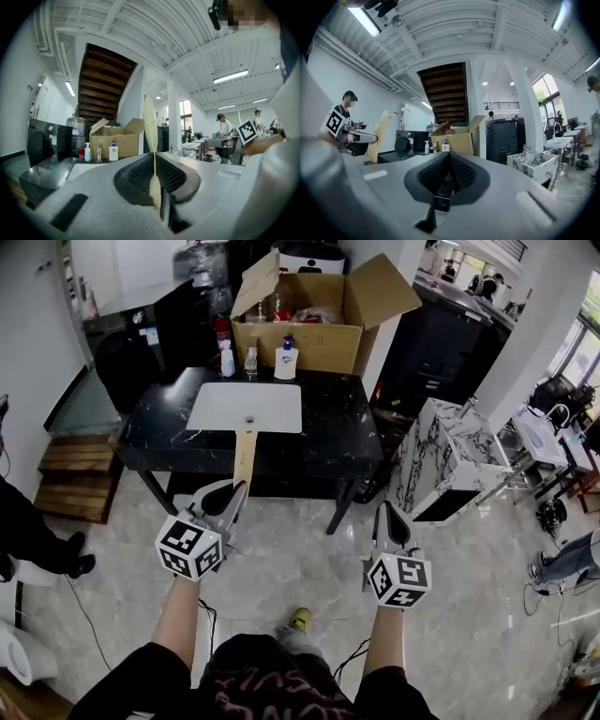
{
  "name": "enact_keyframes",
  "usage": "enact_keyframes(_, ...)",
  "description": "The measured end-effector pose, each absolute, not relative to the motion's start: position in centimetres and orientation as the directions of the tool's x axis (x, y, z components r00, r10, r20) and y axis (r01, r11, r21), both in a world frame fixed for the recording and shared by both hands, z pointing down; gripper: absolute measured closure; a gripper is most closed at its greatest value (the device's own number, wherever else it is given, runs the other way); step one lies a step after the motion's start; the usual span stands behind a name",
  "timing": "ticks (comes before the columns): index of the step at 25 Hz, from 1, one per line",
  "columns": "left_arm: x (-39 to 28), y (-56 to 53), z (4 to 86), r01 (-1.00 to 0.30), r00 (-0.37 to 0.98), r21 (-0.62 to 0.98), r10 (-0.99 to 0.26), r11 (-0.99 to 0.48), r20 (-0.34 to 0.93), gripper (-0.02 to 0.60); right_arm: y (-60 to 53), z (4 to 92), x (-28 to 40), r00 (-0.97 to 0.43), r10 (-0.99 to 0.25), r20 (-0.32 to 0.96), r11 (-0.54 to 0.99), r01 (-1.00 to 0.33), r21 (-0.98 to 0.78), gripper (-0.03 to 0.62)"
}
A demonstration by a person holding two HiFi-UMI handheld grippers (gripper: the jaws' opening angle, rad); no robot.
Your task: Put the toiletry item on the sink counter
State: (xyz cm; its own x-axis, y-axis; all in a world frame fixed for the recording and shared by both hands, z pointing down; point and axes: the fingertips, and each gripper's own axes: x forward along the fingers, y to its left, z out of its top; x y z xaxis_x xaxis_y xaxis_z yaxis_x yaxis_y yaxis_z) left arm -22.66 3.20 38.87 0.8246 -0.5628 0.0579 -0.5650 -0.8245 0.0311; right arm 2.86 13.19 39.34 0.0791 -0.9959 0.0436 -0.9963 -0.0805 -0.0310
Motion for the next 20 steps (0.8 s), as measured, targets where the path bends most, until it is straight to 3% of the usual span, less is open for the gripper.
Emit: enact_keyframes(20,-11.2,-1.7,37.7,-0.598,0.800,0.006,-0.596,-0.802,0.075,0.571,6.4,39.6,13.4,0.008,-0.999,0.034,-0.011,-0.997,-0.079,0.583)
